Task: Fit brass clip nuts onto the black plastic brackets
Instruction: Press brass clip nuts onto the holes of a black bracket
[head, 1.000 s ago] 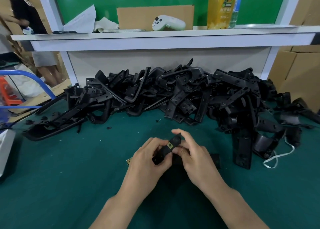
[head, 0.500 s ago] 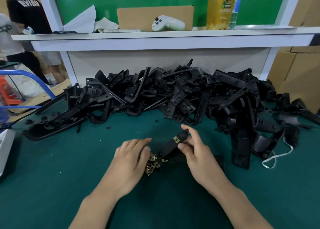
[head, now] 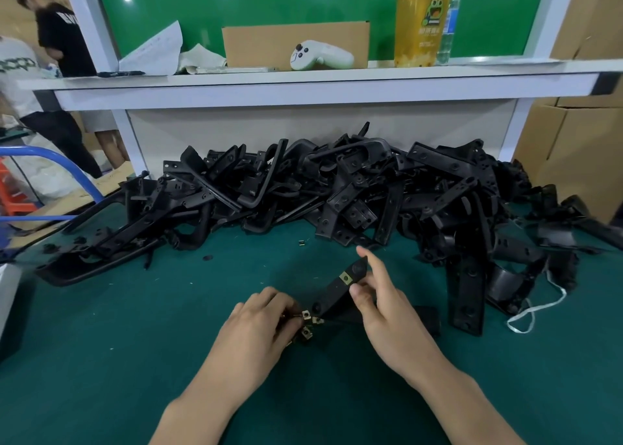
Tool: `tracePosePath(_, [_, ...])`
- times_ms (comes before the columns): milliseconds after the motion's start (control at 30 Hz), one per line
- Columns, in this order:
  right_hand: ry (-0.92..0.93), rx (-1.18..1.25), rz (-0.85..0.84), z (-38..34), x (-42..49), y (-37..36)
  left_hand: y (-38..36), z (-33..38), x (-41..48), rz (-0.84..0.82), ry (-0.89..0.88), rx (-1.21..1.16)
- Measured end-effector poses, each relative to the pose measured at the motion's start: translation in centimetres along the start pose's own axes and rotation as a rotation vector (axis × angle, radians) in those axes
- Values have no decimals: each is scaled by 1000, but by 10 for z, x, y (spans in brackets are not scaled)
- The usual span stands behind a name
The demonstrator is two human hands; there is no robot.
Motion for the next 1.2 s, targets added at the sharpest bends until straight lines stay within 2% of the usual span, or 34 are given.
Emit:
tracePosePath(200, [-15,-51,-22,5,0,0,-1,-2,-1,13,117,-146])
tracePosePath(400, [-20,-47,-34,6,1,0,5,0,2,46,248,-561])
tracePosePath(600, [-15,-85,-45,4,1,2,4,3,3,-42,300,-586])
tracePosePath(867, [52,-89,-104,-8,-3,-3,5,10,1,-7,251,-540])
tracePosePath(1100, [129,-56,-157,-20,-2,-10,4,27,-2,-84,256,-832])
tracePosePath(1200, [136,-51,-157,-22,-2,-11,1,31,-4,-109,294,-881])
Point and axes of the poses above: each hand's wrist, its own x-axis towards the middle knuckle, its own y-axis out of the back of the hand, z = x × y, the point moved 3 cm from there along x, towards the middle knuckle, and after that the axes turned 15 degrees about y, right-handed, at the moved point
